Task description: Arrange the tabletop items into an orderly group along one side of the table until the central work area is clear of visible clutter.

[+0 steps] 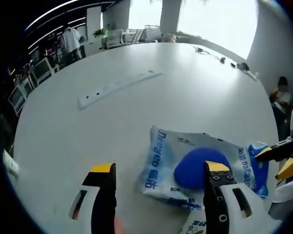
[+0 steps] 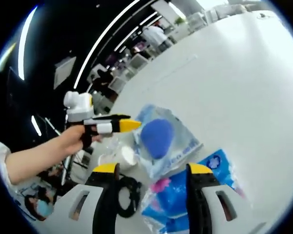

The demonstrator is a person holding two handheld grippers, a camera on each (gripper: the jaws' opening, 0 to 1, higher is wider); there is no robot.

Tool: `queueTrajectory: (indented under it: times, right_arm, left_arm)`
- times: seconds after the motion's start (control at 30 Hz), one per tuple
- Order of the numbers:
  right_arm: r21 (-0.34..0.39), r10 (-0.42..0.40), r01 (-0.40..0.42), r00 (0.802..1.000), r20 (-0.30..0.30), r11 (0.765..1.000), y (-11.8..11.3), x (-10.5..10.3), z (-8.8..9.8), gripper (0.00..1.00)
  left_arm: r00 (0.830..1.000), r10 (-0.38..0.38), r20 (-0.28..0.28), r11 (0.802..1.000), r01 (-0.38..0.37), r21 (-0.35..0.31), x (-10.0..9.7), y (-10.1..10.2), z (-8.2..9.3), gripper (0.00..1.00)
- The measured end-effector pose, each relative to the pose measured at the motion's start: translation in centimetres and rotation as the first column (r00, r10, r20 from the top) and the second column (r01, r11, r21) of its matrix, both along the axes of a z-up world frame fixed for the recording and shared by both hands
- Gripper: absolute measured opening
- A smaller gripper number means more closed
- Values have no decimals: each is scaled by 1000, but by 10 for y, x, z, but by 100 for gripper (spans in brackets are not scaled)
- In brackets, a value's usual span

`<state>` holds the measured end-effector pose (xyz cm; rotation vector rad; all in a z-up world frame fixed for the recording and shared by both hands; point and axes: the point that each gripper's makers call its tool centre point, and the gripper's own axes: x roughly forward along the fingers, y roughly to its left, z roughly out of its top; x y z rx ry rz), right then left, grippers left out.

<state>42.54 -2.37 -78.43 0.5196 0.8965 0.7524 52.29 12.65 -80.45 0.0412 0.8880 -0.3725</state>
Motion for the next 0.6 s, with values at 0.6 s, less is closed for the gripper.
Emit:
queueTrajectory:
  times: [0.6]
  right_arm:
    - [-31, -29, 27, 997, -77, 999, 7, 9, -16, 43]
  left_arm:
    - [999, 5, -36, 1000, -5, -19, 4, 4, -17, 58]
